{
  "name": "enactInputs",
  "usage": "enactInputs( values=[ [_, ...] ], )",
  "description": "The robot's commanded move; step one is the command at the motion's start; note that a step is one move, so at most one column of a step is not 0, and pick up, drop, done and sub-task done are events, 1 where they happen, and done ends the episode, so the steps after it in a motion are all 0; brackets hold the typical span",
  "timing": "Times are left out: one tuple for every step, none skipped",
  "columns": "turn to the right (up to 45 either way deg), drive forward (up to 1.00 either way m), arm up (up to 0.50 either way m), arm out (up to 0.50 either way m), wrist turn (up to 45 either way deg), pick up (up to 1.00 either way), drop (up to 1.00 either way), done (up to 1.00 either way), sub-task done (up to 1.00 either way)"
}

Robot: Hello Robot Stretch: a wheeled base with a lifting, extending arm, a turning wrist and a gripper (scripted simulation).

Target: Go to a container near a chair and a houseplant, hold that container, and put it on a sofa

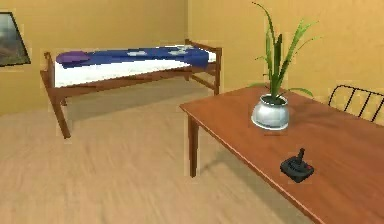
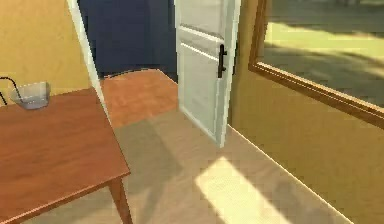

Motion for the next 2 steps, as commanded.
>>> enactInputs(
  values=[
    [45.0,0.00,0.00,0.00,0.0,0.00,0.00,0.00,0.00],
    [45.0,0.00,0.00,0.00,0.0,0.00,0.00,0.00,0.00]
  ],
)
